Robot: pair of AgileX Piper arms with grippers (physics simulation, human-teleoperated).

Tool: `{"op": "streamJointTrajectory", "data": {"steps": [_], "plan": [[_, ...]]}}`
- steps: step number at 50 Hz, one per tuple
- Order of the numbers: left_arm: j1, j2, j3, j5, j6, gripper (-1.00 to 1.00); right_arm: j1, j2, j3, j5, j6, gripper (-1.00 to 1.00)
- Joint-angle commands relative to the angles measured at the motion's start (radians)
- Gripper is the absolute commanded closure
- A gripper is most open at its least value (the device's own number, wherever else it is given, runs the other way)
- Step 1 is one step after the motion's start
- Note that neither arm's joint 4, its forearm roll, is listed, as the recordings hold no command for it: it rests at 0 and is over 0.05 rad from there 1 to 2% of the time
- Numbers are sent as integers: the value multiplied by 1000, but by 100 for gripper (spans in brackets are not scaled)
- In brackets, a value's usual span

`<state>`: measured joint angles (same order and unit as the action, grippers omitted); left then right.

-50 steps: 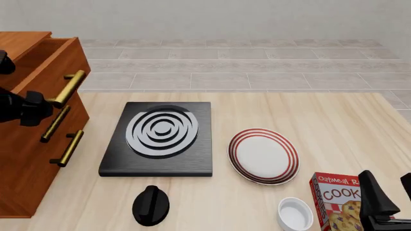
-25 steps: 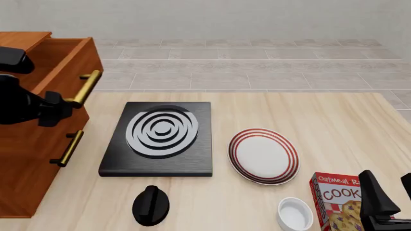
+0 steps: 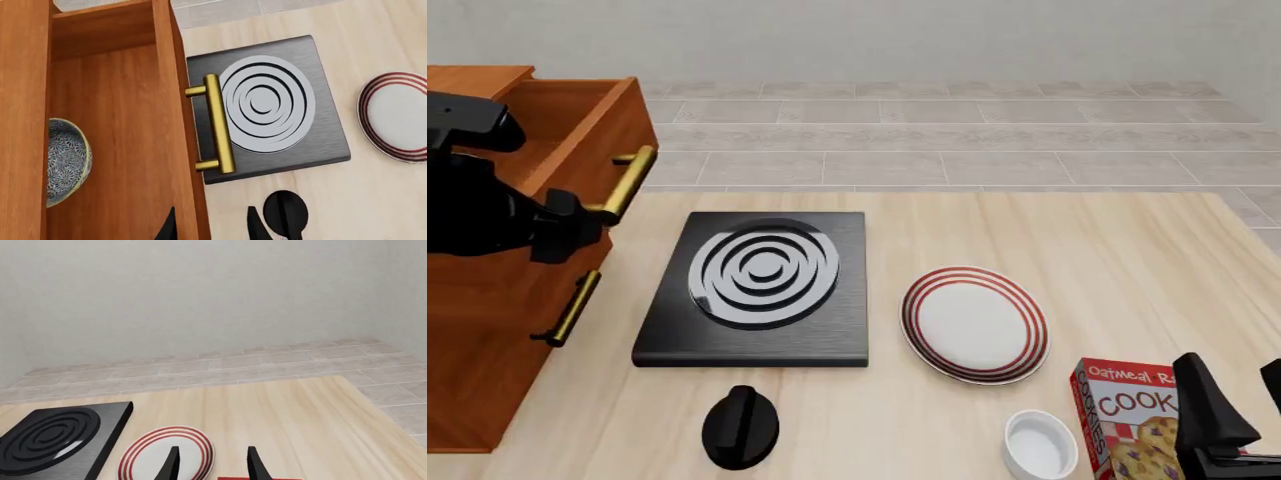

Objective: Pick the akita bowl in the top layer of the wooden cabinet and place it on the plate.

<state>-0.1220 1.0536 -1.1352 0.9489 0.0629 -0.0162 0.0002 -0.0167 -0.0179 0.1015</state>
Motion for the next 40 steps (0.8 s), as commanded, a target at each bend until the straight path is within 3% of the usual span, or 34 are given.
{"op": "streamJointTrajectory", "data": {"steps": [1, 40], "plan": [[-52, 27, -14, -2, 8, -100, 0, 0, 0, -1, 1, -100], [-170, 73, -66, -4, -7, -100, 3, 0, -1, 2, 5, -100]]}}
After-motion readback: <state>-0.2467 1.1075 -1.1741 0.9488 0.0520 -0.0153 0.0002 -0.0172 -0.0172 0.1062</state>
